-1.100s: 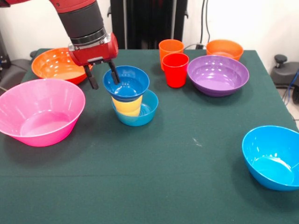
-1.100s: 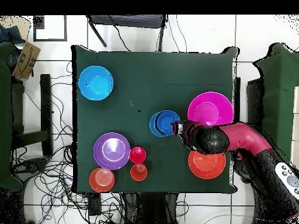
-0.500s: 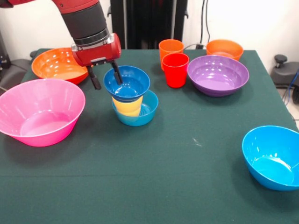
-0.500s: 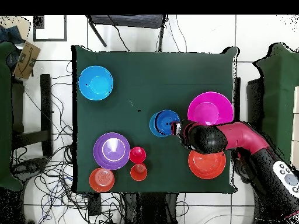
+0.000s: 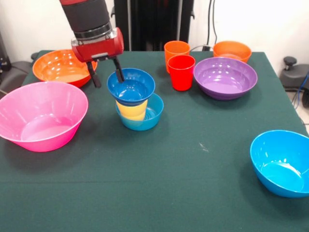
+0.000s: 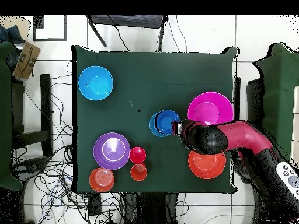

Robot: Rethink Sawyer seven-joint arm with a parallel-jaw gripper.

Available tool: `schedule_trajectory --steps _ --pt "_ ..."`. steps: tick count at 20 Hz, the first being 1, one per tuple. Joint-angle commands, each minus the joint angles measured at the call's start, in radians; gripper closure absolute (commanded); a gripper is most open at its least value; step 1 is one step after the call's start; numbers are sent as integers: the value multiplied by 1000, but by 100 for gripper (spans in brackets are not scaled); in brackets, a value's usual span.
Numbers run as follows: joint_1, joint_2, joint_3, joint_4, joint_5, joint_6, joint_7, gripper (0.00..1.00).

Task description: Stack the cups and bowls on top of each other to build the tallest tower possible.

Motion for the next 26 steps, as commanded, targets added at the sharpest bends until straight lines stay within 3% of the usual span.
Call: schedule_trajectory --steps 1,8,13,18,26 --pt "85 -140 -25 46 -46 21 -106 0" --pt "114 -227 -41 78 -12 29 -60 0" --pt "164 -357 -76 189 46 -10 107 0" --pt "207 -445 -97 263 136 -35 191 0" --pt "303 -475 -183 309 170 -128 284 0"
